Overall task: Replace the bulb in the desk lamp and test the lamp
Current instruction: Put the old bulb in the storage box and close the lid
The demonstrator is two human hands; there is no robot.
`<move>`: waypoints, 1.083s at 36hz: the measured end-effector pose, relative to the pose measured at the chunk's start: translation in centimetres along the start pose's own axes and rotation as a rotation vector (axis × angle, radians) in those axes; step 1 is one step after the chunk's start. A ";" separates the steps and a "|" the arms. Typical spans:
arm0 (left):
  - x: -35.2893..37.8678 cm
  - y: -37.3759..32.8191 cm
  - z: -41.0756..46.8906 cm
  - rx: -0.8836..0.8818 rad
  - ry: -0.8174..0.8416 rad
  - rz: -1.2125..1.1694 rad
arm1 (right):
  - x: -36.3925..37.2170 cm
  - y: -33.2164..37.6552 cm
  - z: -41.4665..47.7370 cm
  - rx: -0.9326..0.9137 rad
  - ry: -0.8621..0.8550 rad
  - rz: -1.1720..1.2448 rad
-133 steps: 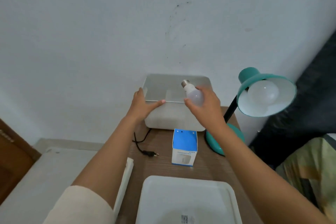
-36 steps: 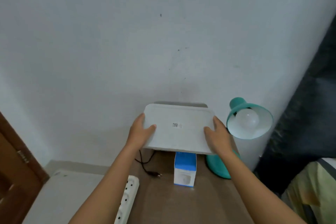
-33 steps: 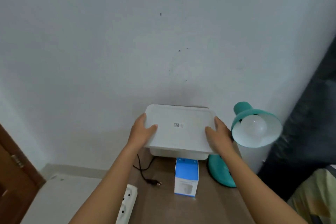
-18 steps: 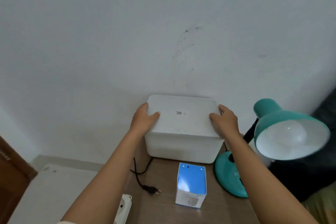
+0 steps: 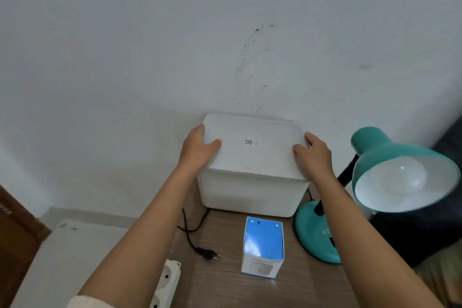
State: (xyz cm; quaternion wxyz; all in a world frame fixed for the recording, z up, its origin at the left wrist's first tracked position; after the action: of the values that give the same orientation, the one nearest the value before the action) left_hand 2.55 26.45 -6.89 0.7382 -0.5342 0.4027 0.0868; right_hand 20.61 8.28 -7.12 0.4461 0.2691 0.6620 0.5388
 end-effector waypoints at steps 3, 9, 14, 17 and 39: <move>0.4 0.1 0.0 0.007 0.031 0.034 | 0.0 -0.6 0.2 0.037 -0.006 0.004; 1.1 0.6 0.0 0.011 0.025 0.060 | -0.1 -1.8 0.8 0.045 -0.002 0.008; 1.3 1.3 -0.2 0.020 0.009 -0.014 | -0.2 -1.6 0.3 0.025 -0.003 0.051; 1.3 1.9 -0.6 -0.002 0.004 -0.087 | -0.6 -1.4 -0.4 0.010 -0.021 0.047; 0.4 2.9 -4.3 0.002 -0.012 -0.214 | -1.0 -2.4 -4.6 -0.074 -0.031 -0.050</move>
State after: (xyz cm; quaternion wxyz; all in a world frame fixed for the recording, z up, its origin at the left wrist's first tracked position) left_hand -0.94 23.88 -9.68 0.7462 -0.5727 0.3393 0.0102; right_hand 17.31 4.66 -8.99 0.4791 0.2440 0.6411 0.5476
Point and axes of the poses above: each hand's wrist, its own z-axis towards the middle knuckle, its own x-axis out of the palm, y = z × x, the point moved 5 cm from there along z, towards the middle knuckle, and after that the axes turned 12 degrees about z, right-handed, at the moved point
